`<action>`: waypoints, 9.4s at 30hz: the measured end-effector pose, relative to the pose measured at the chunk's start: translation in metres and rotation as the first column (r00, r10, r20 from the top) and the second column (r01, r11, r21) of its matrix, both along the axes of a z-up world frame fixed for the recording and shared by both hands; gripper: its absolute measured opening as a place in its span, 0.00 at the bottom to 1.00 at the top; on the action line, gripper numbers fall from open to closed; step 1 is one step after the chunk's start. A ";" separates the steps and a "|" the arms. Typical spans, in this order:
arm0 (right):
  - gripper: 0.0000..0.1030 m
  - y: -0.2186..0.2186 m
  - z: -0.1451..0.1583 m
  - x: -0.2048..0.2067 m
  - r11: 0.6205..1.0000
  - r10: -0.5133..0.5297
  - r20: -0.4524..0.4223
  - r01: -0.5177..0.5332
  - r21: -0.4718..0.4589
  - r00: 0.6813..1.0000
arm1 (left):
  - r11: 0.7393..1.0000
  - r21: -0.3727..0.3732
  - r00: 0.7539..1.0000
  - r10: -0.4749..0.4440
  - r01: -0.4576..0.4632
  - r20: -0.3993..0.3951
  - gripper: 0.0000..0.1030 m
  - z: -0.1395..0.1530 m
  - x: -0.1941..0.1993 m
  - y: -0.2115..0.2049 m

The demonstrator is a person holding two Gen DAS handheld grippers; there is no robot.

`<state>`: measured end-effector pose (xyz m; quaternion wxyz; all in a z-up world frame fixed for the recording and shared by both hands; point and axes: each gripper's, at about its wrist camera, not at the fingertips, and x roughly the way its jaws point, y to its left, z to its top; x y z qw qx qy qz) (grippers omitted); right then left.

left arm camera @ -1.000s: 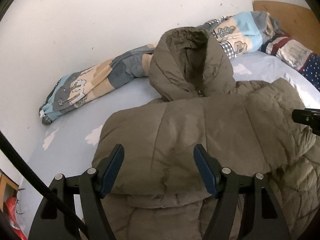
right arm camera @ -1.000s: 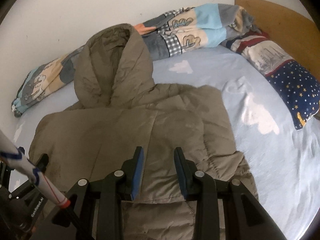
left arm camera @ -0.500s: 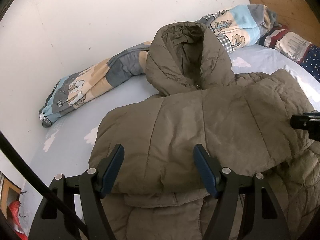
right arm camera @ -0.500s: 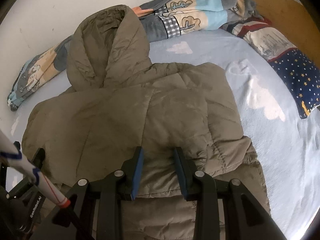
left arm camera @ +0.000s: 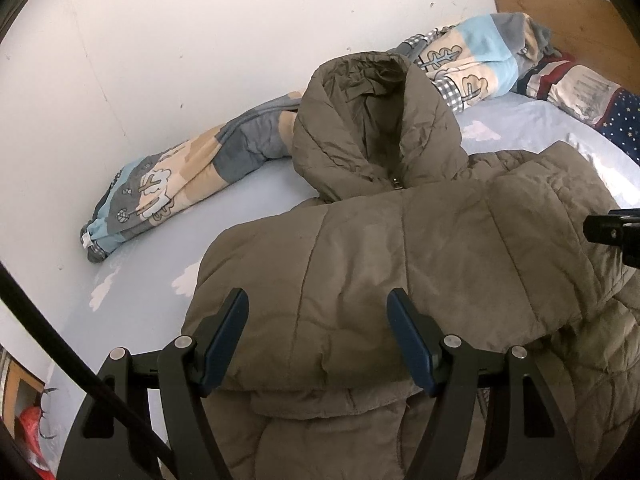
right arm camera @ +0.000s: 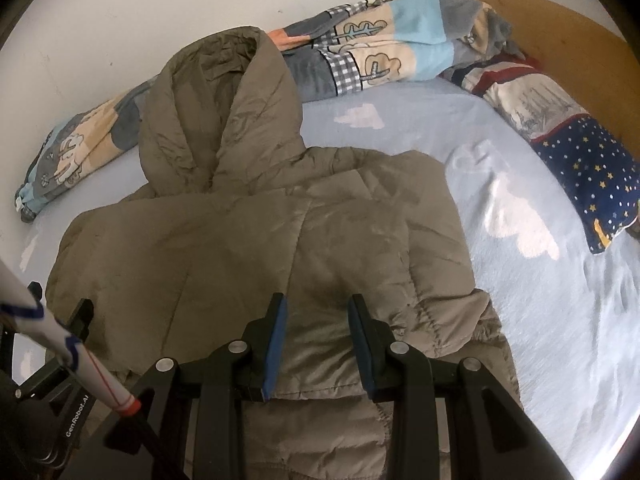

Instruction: Fold large clothes

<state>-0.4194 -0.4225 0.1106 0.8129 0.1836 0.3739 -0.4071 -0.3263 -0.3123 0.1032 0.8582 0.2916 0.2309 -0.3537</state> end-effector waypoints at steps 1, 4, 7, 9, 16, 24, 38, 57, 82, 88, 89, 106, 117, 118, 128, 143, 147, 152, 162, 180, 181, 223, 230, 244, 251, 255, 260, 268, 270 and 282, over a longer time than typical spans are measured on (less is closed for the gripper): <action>0.33 0.000 -0.001 0.001 1.000 0.002 -0.006 -0.002 -0.001 1.000 | 1.000 -0.002 1.000 0.000 0.000 0.000 0.69 0.000 0.000 0.000; 0.33 0.001 -0.001 0.002 1.000 0.006 -0.011 -0.006 -0.001 1.000 | 1.000 -0.003 1.000 -0.002 0.002 -0.002 0.69 0.000 0.000 0.000; 0.33 0.002 0.000 0.002 1.000 0.009 -0.015 -0.009 -0.016 1.000 | 1.000 0.001 1.000 -0.002 0.002 -0.004 0.69 0.000 0.001 -0.001; 0.33 0.002 0.000 0.002 1.000 0.009 -0.018 -0.009 -0.020 1.000 | 1.000 -0.001 1.000 0.000 0.000 -0.003 0.69 0.000 0.000 -0.001; 0.33 0.002 -0.001 0.003 1.000 0.009 -0.024 -0.009 -0.020 1.000 | 1.000 -0.001 1.000 -0.002 0.002 -0.002 0.69 0.000 0.000 0.000; 0.33 0.005 -0.001 0.005 0.999 0.021 -0.043 -0.023 -0.048 0.999 | 1.000 -0.001 1.000 -0.002 0.002 -0.002 0.69 0.000 0.001 0.001; 0.33 0.002 -0.014 0.009 0.999 0.031 -0.084 -0.033 -0.021 0.996 | 0.999 0.046 0.999 0.019 -0.017 -0.046 0.69 -0.012 0.011 -0.003; 0.34 0.003 -0.013 0.011 1.000 0.029 -0.079 -0.030 -0.010 0.996 | 0.998 -0.021 0.997 0.054 -0.055 -0.052 0.69 0.004 0.019 0.007; 0.41 -0.014 -0.014 -0.004 0.997 -0.019 -0.006 0.020 0.074 1.000 | 0.976 -0.022 0.950 0.206 -0.217 -0.234 0.69 0.003 0.072 0.028; 0.41 -0.009 0.005 -0.014 0.999 -0.022 0.045 0.021 0.033 0.999 | 0.972 -0.065 0.949 0.203 -0.224 -0.241 0.69 0.020 0.071 0.038; 0.41 -0.009 0.008 -0.016 0.999 -0.025 0.051 0.023 0.032 0.998 | 0.972 -0.068 0.949 0.201 -0.223 -0.241 0.69 0.023 0.071 0.040; 0.41 0.007 0.049 -0.056 0.999 -0.033 0.113 0.031 0.013 0.993 | 0.972 -0.102 0.953 0.183 -0.213 -0.241 0.69 0.068 0.061 0.072; 0.41 0.017 0.064 -0.072 1.000 -0.029 0.132 0.030 -0.002 0.991 | 0.963 -0.114 0.945 0.207 -0.242 -0.254 0.69 0.081 0.066 0.089; 0.41 0.017 0.064 -0.073 1.000 -0.031 0.132 0.032 -0.001 0.991 | 0.963 -0.116 0.944 0.207 -0.242 -0.257 0.69 0.082 0.066 0.089; 0.41 0.015 0.058 -0.076 0.999 -0.028 0.124 0.025 0.024 0.992 | 0.970 -0.105 0.949 0.189 -0.221 -0.254 0.69 0.077 0.066 0.085; 0.42 -0.002 0.032 -0.057 0.999 -0.005 0.109 0.000 0.045 0.994 | 0.974 -0.097 0.948 0.175 -0.207 -0.265 0.69 0.038 0.082 0.058; 0.42 -0.001 0.035 -0.048 0.997 0.036 0.141 -0.046 0.069 0.989 | 0.979 -0.121 0.953 0.123 -0.161 -0.278 0.69 0.048 0.085 0.047; 0.43 0.007 0.047 -0.036 0.994 0.103 0.146 -0.107 0.021 0.984 | 0.985 -0.106 0.964 0.104 -0.133 -0.245 0.69 0.053 0.089 0.033; 0.48 0.002 0.057 -0.020 0.990 0.124 0.139 -0.131 0.043 0.983 | 0.991 -0.085 0.955 0.080 -0.108 -0.286 0.69 0.065 0.111 0.013; 0.58 -0.112 0.132 0.104 0.984 0.172 0.072 -0.175 0.043 0.982 | 1.000 -0.015 0.954 0.006 -0.011 -0.301 0.76 0.112 0.193 -0.133; 0.59 -0.120 0.134 0.114 0.984 0.171 0.069 -0.174 0.032 0.983 | 1.000 -0.021 0.957 0.003 -0.009 -0.289 0.76 0.113 0.197 -0.145; 0.11 -0.120 0.135 0.083 0.973 0.232 0.198 -0.231 -0.032 0.952 | 0.984 -0.136 0.919 -0.153 0.110 -0.363 0.14 0.115 0.141 -0.086; 0.11 -0.052 0.101 0.004 0.976 0.205 0.260 -0.218 0.023 0.944 | 0.983 -0.183 0.873 -0.113 0.028 -0.475 0.16 0.062 0.092 0.009; 0.11 -0.008 -0.023 -0.031 0.986 0.042 0.157 -0.067 0.154 0.987 | 0.989 -0.041 0.847 0.100 -0.142 -0.523 0.20 -0.027 0.053 0.047; 0.17 -0.003 -0.014 -0.063 0.979 0.028 0.216 -0.070 0.193 0.976 | 0.981 0.000 0.835 0.164 -0.193 -0.525 0.29 -0.030 0.044 0.078; 0.18 0.010 -0.004 -0.084 0.980 -0.003 0.183 -0.034 0.194 0.983 | 0.968 -0.055 0.829 0.182 -0.247 -0.529 0.30 -0.011 0.040 0.102; 0.18 0.024 0.023 -0.111 0.992 -0.062 0.255 0.031 0.123 0.965 | 0.968 -0.122 0.884 0.144 -0.219 -0.445 0.30 0.016 0.018 0.102; 0.21 0.032 0.067 -0.084 0.998 0.057 0.383 -0.065 0.008 0.922 | 0.972 -0.219 0.940 0.004 -0.084 -0.341 0.48 0.067 0.005 0.050; 0.22 0.023 0.076 -0.065 0.996 0.080 0.413 -0.091 0.006 0.907 | 0.975 -0.216 0.942 -0.024 -0.051 -0.334 0.48 0.078 0.012 0.022; 0.27 -0.036 0.025 0.033 0.981 0.134 0.303 -0.169 0.094 0.944 | 0.997 -0.044 0.885 0.029 -0.056 -0.464 0.48 -0.010 0.070 -0.061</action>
